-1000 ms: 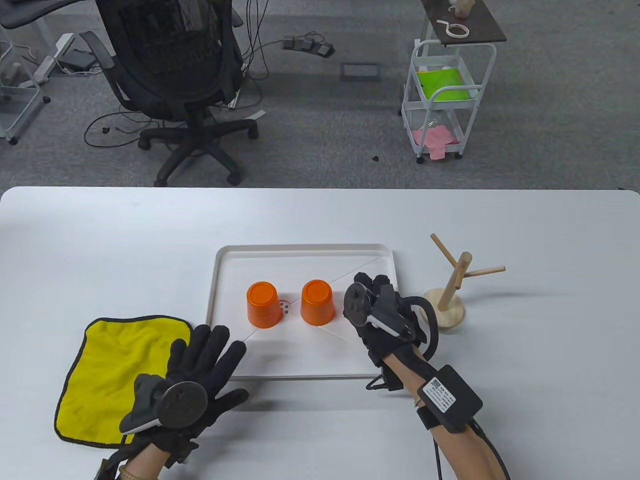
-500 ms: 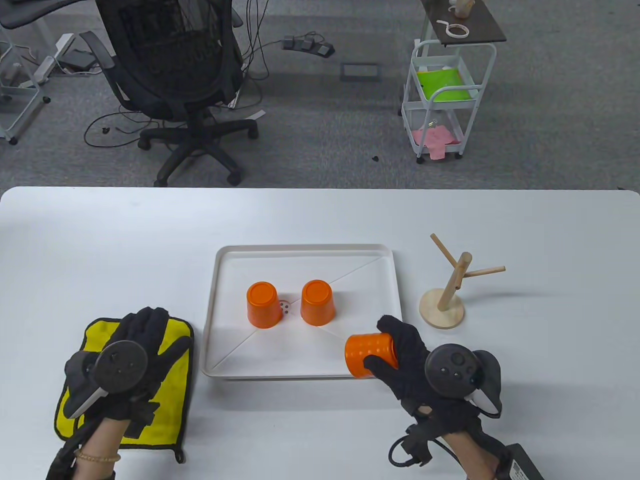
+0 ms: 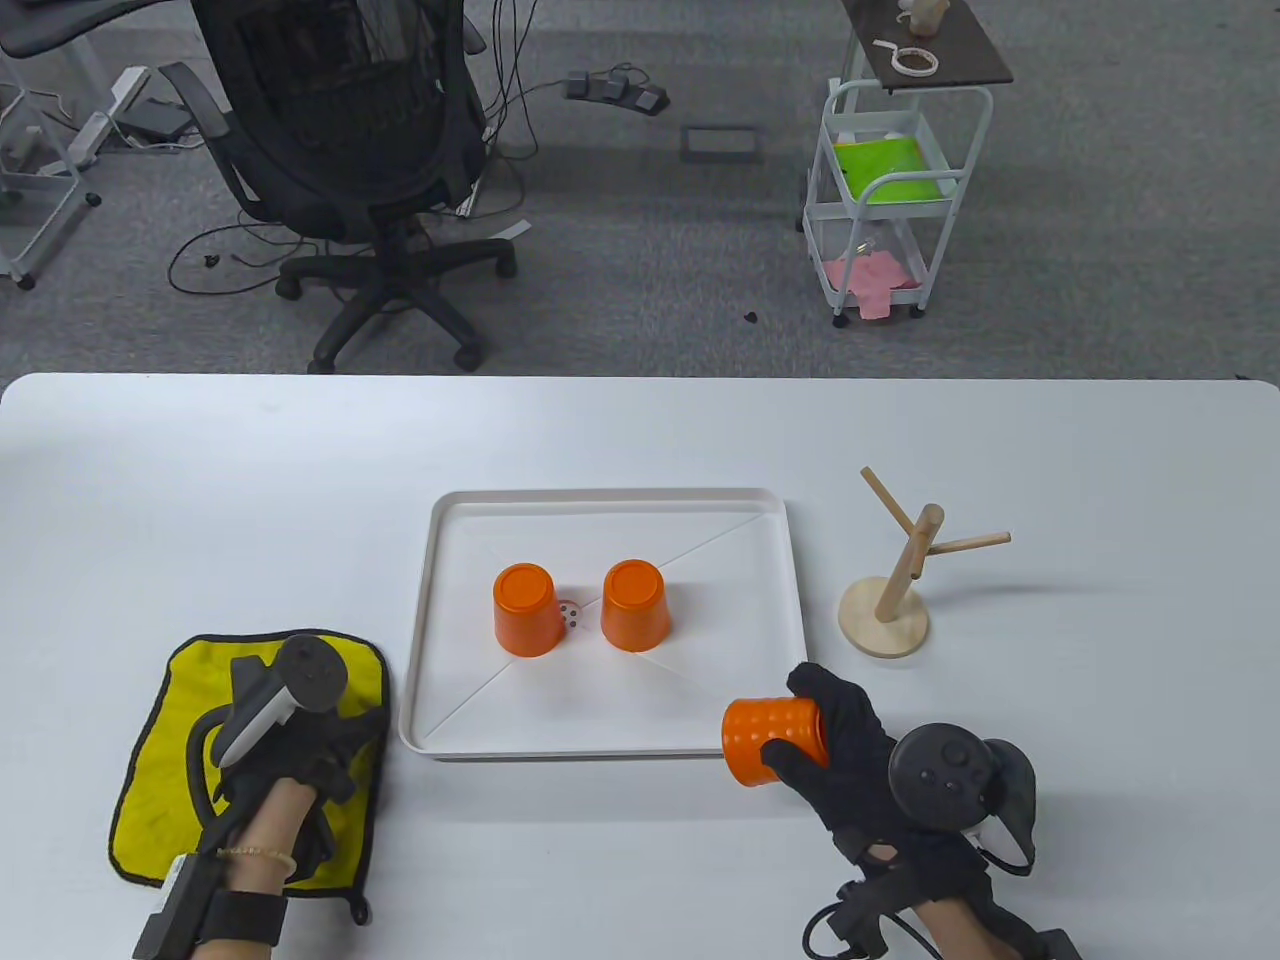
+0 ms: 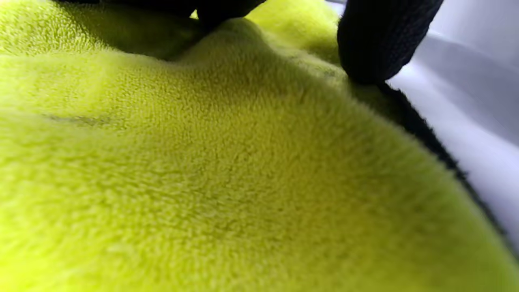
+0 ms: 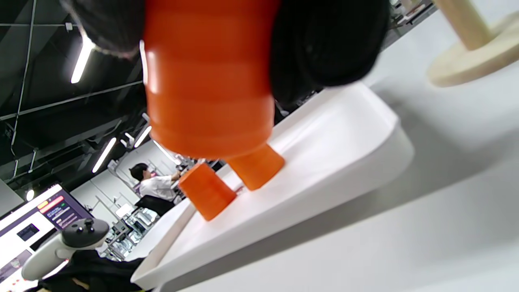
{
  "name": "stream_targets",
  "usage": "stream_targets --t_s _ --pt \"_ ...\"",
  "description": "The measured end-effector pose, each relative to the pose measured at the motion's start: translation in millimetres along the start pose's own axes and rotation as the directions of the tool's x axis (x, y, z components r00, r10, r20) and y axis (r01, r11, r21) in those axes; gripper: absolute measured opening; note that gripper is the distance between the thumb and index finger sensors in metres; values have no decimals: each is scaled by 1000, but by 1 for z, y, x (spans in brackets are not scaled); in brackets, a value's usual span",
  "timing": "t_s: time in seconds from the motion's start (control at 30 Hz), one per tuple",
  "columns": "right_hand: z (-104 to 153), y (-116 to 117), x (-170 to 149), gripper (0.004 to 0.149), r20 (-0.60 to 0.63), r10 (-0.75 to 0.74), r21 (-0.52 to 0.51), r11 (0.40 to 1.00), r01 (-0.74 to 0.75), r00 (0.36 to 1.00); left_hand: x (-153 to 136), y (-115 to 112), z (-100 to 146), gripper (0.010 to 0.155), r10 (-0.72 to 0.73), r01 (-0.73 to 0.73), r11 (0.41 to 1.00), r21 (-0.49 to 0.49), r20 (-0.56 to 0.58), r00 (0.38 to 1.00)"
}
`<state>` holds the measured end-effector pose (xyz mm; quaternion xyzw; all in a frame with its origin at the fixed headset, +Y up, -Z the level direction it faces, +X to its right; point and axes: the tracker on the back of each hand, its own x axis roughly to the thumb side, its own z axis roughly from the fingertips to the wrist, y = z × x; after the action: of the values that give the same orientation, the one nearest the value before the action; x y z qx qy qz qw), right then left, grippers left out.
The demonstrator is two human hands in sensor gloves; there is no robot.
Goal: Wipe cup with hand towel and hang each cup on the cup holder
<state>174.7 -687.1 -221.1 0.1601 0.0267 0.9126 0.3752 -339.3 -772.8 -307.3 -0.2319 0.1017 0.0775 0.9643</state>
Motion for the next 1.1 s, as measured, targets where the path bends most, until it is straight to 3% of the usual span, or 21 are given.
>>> stream_targets --t_s 0.1,0.27,0.33,0.43,0.6,0.73,0.83,0.93,1.0,1.1 --pt "-1 3 0 75 2 12 13 1000 -12 1000 -1 2 0 74 20 -19 999 41 -26 999" --pt "-5 6 0 75 -4 19 26 999 -19 1000 -1 4 2 57 -123 134 978 159 -78 989" --pt "-6 6 1 75 -2 22 29 999 -22 1000 -4 8 4 53 -116 133 969 208 -89 989" --pt "-8 5 6 75 10 29 31 999 -30 1000 -11 21 14 51 31 -21 967 254 -36 999" --pt "-16 2 18 75 47 45 34 998 -46 998 -9 64 58 49 219 -267 878 397 163 962" --pt "-26 0 38 75 112 40 28 999 -43 993 5 104 99 50 312 -462 777 427 376 873" --pt "-34 -2 61 76 192 41 10 999 -44 981 25 132 131 50 335 -594 697 402 550 765" --pt "-38 -2 82 76 268 41 -41 999 -31 962 47 146 150 49 319 -658 657 367 656 684" --pt "-38 -2 95 77 325 54 -93 995 -25 944 65 150 157 49 323 -700 651 295 726 607" --pt "-37 2 108 77 385 137 -197 978 -64 913 91 147 156 49 403 -749 657 88 798 447"
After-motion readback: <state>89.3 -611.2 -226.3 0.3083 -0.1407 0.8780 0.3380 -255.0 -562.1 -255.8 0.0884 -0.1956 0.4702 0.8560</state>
